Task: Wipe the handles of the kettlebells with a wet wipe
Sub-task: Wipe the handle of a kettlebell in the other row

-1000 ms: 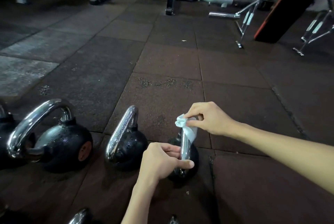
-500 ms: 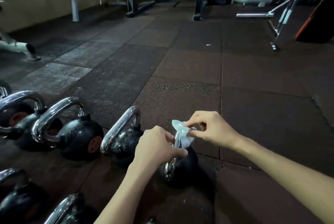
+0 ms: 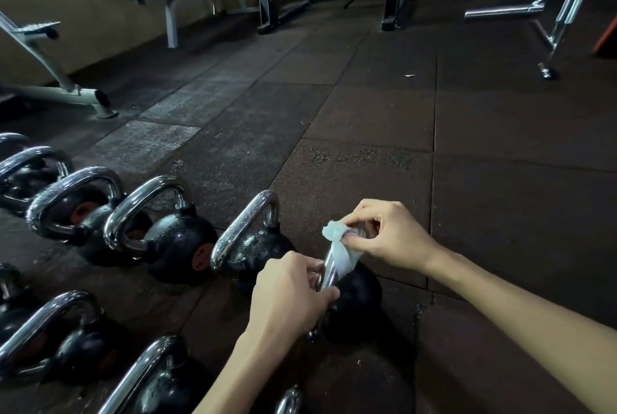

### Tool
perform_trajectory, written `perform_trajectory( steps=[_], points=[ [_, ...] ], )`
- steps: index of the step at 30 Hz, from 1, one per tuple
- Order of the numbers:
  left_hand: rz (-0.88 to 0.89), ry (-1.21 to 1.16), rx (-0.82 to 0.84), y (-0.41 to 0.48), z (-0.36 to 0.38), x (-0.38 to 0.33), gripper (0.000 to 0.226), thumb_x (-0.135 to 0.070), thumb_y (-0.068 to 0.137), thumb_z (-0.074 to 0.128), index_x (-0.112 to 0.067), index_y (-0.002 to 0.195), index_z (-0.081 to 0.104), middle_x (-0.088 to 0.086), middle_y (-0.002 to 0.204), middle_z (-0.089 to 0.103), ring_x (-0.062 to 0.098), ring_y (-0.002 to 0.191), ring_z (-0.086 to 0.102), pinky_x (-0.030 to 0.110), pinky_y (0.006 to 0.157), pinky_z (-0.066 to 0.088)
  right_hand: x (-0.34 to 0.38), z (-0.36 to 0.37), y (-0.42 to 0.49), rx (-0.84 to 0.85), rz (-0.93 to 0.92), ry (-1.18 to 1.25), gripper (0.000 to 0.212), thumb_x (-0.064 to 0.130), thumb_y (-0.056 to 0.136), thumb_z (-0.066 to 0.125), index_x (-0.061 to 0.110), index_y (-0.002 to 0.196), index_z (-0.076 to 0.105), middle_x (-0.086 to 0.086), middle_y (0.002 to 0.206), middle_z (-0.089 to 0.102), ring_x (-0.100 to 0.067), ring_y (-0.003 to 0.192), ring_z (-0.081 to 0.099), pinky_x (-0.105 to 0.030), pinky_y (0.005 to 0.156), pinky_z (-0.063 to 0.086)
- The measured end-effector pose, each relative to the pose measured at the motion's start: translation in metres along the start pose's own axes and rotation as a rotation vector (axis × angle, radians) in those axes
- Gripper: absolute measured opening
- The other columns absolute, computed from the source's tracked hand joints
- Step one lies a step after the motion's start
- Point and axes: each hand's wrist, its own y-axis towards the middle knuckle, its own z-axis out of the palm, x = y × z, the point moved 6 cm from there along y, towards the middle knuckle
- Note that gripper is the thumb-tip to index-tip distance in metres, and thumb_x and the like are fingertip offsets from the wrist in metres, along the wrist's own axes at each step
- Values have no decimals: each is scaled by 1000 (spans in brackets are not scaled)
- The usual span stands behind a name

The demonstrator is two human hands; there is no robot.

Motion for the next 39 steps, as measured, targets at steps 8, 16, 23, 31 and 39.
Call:
perform_trajectory(
  steps=[8,16,23,31,39],
  points=[
    [4,-27,-22,-33,-7,23,49,-52,67,88,-73,96,54,-29,83,72,-12,84,67,27,82,58,13,14,-8,29,-48,31,16,15,79,87,21,94,84,10,85,71,-2,69,61,-10,63,38],
    [-30,-37,-41,-41,-6,50,46,-51,66,91,-47,110,76,-31,97,73,-13,94,68,21,89,57,-38,29,-2,183,136,123,14,22,80,87,23,94,83,8,78,71,-1,60,44,-26,61,36],
    [-32,43,-33,-41,-6,51,53,-64,67,85,-53,117,71,-27,93,74,-9,86,67,16,73,51,-43,31,0,170,152,242,25,18,82,87,38,94,80,17,82,74,-1,64,45,-19,61,37],
    [-41,-17,2,-37,-5,43,45,-60,68,85,-66,106,63,-30,83,72,-10,89,69,29,82,60,-60,26,-15,140,273,89,26,25,80,87,34,104,82,20,95,78,-2,74,64,-27,70,49],
    [-23,121,-35,16,8,-23,42,-55,77,76,-44,117,72,-9,105,75,18,107,70,29,83,52,-51,-42,-19,-121,288,44,20,18,79,88,26,97,83,16,84,77,8,55,55,-9,57,36]
  ],
)
